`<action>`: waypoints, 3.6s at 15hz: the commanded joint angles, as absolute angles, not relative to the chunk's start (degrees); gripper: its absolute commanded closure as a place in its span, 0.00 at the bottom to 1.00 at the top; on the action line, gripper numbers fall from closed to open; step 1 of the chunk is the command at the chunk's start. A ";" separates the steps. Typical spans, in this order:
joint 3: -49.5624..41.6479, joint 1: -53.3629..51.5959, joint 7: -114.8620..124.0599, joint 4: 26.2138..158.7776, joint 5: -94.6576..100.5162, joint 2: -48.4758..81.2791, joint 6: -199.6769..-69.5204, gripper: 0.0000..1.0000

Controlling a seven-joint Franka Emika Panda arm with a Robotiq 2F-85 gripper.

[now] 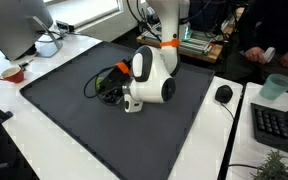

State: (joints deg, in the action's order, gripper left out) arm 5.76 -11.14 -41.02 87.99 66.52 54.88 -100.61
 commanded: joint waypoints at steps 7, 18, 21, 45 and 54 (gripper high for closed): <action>5.05 -10.65 -43.41 83.39 67.34 58.05 -101.99 0.00; 4.81 -10.83 -46.66 82.67 66.57 58.79 -101.16 0.70; 5.16 -10.62 -46.95 82.64 65.37 58.79 -100.55 0.91; 9.12 -3.71 -57.90 85.84 47.30 52.48 -110.75 0.00; 7.61 -3.81 -53.40 92.32 47.78 47.41 -114.04 0.00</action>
State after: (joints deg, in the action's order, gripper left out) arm 7.55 -4.28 -54.35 86.29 49.31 51.97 -111.10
